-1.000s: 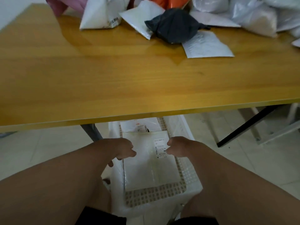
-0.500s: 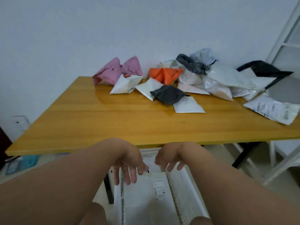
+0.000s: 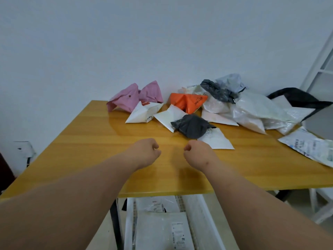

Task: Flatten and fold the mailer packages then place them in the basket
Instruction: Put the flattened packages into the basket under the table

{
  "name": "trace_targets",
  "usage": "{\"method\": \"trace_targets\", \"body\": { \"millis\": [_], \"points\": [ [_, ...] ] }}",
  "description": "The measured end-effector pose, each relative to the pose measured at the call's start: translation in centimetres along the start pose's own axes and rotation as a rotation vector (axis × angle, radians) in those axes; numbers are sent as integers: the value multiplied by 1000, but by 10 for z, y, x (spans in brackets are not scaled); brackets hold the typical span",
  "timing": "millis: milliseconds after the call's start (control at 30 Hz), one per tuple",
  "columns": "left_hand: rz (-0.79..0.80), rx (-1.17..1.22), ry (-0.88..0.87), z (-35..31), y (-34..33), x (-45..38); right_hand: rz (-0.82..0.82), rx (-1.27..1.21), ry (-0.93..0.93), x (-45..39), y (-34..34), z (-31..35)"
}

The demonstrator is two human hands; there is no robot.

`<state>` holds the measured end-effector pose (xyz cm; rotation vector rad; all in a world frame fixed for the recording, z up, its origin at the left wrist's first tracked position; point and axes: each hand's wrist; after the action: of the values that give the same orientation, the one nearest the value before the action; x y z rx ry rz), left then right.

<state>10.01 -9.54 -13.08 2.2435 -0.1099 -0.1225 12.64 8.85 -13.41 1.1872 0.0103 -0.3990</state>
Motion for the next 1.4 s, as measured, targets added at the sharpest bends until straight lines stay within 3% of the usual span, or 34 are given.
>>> {"method": "trace_targets", "body": {
  "millis": [167,433,600,767,967,1100,1267,1400],
  "points": [
    [-100,-46,-44,4,-26,-49,-111,119,7,-44,-21,-6],
    [-172,-66,-99,7,-59,-107,-112,192,41,-107,-52,-8],
    [-155,-115,-84,10,-66,-115,-87,188,-3,-126,-66,-10],
    [-139,-77,-76,10,-63,-111,-192,226,18,-116,-66,-10],
    [-152,128,28,3,-51,-92,-367,80,-14,-96,-44,-14],
    [-140,337,163,-3,-38,-74,-457,-32,129,-78,-29,-7],
    [-102,767,477,-14,-24,-48,-382,-167,389,-37,-24,8],
    [-11,1015,626,-13,-13,-30,-243,-188,424,-8,-27,14]
  ]
}}
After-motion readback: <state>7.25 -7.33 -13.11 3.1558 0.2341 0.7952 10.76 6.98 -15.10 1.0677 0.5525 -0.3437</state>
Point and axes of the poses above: each hand's wrist, its own x-axis away from the middle knuckle, its own y-axis out of the back of the hand, z = x × y, and after that the axes turned 14 degrees about -z, right-handed
